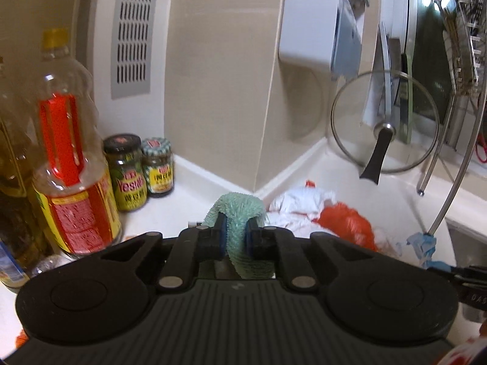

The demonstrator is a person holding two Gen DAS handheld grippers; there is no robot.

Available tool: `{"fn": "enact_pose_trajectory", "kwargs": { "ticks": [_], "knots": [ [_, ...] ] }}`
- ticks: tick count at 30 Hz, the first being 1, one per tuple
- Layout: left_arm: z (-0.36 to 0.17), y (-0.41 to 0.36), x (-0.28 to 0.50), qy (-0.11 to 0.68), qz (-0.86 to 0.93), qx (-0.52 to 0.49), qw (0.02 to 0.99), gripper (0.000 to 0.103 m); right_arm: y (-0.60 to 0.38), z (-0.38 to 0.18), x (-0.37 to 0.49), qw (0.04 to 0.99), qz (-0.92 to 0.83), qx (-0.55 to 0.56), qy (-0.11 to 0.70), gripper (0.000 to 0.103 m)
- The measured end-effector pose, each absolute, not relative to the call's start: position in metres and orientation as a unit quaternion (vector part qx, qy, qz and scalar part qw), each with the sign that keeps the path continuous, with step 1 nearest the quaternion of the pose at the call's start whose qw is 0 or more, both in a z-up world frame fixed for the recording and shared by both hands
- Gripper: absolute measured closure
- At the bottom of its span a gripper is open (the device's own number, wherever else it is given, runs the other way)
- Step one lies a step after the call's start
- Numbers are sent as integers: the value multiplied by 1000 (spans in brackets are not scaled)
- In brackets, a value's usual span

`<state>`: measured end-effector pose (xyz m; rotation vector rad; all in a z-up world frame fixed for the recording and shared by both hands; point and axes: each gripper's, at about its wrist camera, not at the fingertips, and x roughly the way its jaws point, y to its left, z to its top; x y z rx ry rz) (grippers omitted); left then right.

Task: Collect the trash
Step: 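Grasp the green towel with the left tool, then lift the green towel and blue glove up off the counter with both tools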

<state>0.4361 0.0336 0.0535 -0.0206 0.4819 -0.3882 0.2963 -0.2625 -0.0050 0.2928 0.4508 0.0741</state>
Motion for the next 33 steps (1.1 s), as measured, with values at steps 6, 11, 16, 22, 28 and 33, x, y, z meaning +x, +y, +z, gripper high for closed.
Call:
{"fn": "enact_pose_trajectory", "kwargs": {
  "ticks": [6, 11, 16, 22, 28, 33],
  "knots": [
    [77, 44, 423, 214, -189, -21, 958, 93, -263, -1, 290, 964, 39, 147, 217, 77],
    [90, 49, 408, 200, -187, -25, 961, 93, -261, 5, 282, 966, 46, 143, 211, 77],
    [103, 53, 391, 187, -189, -29, 964, 93, -258, 10, 273, 967, 53, 141, 206, 77],
    [121, 57, 366, 166, -193, -34, 967, 93, -256, 18, 263, 968, 65, 137, 202, 77],
    [138, 58, 334, 145, -200, -37, 968, 93, -253, 25, 249, 968, 81, 132, 197, 77],
    [147, 61, 303, 131, -204, -39, 969, 93, -251, 29, 235, 967, 99, 131, 193, 77]
  ]
}}
